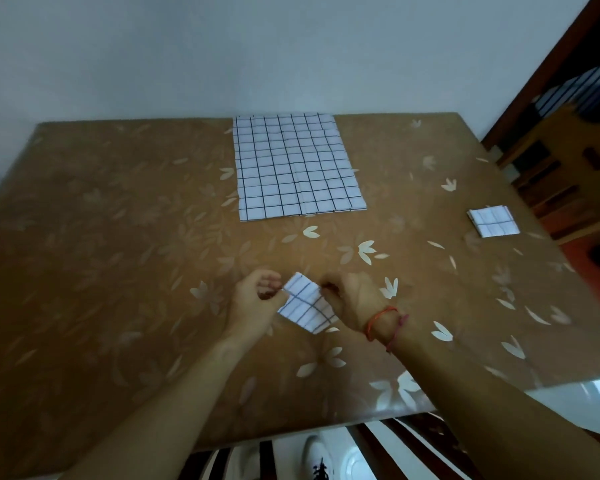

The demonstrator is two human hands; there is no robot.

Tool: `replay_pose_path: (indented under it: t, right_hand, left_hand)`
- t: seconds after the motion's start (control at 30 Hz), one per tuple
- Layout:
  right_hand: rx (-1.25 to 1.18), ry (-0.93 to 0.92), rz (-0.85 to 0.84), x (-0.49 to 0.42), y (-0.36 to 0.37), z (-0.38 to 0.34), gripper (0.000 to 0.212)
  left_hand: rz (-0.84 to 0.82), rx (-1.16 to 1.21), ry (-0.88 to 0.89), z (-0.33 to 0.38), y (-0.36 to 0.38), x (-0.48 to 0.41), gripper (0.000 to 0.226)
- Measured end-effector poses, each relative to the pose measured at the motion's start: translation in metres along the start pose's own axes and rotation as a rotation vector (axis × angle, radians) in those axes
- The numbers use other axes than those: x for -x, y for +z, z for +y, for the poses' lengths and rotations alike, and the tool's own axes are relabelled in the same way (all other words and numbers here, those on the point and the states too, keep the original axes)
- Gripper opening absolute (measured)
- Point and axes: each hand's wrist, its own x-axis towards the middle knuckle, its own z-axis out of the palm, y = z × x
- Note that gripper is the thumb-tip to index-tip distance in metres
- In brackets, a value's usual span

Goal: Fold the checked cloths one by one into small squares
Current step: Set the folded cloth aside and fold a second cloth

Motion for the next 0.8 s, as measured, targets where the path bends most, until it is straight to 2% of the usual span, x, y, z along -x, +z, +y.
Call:
replay_pose_path:
  t: [0.03,0.07,0.1,0.13,0.17,0.33,0.5,0.6,0.8]
  right_hand:
    - [-0.058,0.035,0.021,0.007,-0.012,-0.007,0.083]
    - [-0.091,0.064,0.091,0.004,-0.020,-0.013,0.059]
    - [-0.155,-0.074,0.220,0.010,-0.028,-0.019,0.031]
    - [-0.248,-0.136,0.269,0.017,-0.037,-0.027,0.017]
    - [-0.312,-0.223,0.304,0.021,-0.041,-0.029,0.012]
    - [-0.587,-0.176,0.360,0.043,-0.051,-0.013,0.009]
    - [-0.671,-0.145,0.334,0.062,-0.058,0.000,0.033]
    - [-0.706,-0.114,0.302,0.067,-0.057,0.009,0.016]
    - [-0.721,-0.057,0.278,0.068,-0.053,0.022,0.017]
  left_hand:
    - [0.001,0.022,-0.008,0.002,0.000,0.003,0.023]
    - [0.006,0.046,-0.018,0.005,0.000,0.006,0.022]
    - [0.015,0.075,-0.033,0.008,0.000,0.010,0.020]
    - [0.019,0.099,-0.050,0.012,0.001,0.014,0.018]
    - [0.017,0.127,-0.069,0.016,0.003,0.018,0.017]
    - [-0.036,0.241,-0.076,0.033,0.012,0.036,0.010]
    - [-0.056,0.242,-0.057,0.041,0.022,0.045,0.003]
    - [-0.063,0.245,-0.062,0.046,0.029,0.051,0.002]
    - [-0.075,0.230,-0.086,0.047,0.042,0.053,0.005]
